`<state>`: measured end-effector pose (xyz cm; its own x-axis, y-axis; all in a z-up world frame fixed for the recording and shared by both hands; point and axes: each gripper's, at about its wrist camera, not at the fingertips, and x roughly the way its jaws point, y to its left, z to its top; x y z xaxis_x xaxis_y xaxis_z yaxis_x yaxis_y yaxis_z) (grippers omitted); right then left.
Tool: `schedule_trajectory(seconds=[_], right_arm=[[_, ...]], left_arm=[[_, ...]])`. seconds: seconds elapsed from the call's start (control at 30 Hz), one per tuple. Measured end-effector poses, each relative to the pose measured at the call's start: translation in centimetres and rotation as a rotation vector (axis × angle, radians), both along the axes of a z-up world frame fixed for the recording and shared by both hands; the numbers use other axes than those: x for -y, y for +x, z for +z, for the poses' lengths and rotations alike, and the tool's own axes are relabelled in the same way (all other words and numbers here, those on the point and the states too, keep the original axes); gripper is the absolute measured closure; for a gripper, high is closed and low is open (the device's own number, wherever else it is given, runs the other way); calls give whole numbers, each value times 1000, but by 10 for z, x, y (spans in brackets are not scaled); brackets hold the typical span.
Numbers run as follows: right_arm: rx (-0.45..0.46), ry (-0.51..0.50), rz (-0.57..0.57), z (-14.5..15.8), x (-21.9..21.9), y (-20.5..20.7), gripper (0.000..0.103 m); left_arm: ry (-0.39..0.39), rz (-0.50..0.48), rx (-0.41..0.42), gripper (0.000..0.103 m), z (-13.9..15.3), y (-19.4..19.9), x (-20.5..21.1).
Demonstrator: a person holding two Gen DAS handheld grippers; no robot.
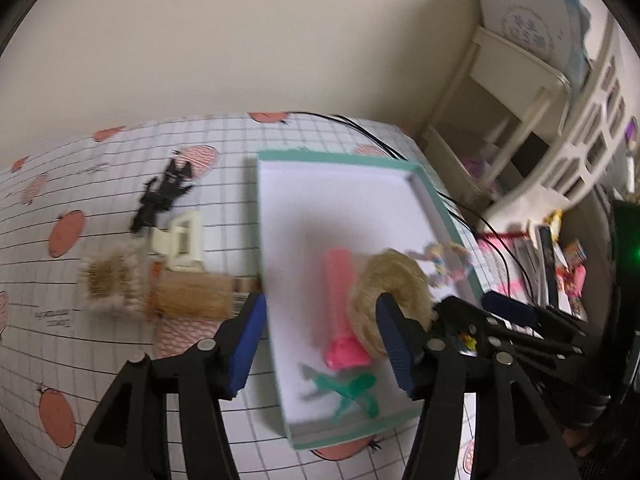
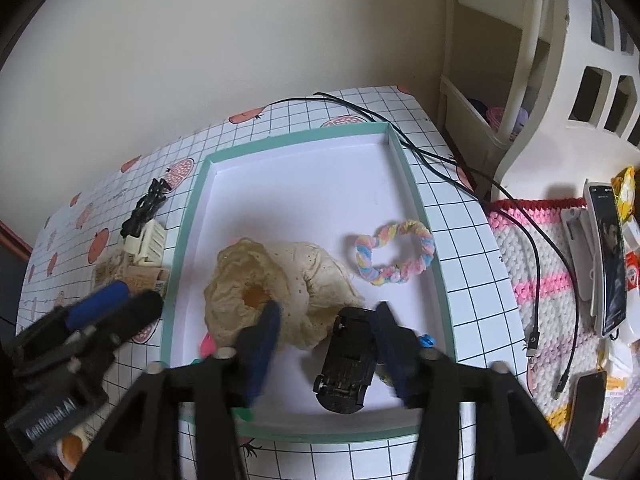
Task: Organize objects
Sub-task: 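Open the right tool on the toy car while the left releases the green toy, then withdraw both tools from the tray toward the cotton-swab pack and snack bar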
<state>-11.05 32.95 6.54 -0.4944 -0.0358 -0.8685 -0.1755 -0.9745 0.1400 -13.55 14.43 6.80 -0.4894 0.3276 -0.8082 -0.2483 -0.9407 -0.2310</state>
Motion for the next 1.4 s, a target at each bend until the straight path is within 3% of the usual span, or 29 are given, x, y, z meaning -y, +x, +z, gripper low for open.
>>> schedule_trajectory(seconds=[0.1,0.23,0.57,0.67,0.97,1.03,1.4], right_arm=[[0,4,16,1,3,0,40],[-9,7,21,3,3,2,31],[-18,9,39,6,4,1,17],[-14,8,43,5,5,1,14],[-27,33,65,10,10,4,4],[-27,48,71,11,11,4,2],[-53,81,87,21,19,6,0]], left_arm=[[-29,39,-10,43,0,-3,7],[-53,81,-9,31,-2,-3,13],[-115,140,-13,26,-4,-4,21],[-117,163,-8,15,-4,-6,24],[-135,205,1,13,-6,-7,31],[-140,214,1,5,-6,-7,33],[-154,236,-12,5,3,-2,39]])
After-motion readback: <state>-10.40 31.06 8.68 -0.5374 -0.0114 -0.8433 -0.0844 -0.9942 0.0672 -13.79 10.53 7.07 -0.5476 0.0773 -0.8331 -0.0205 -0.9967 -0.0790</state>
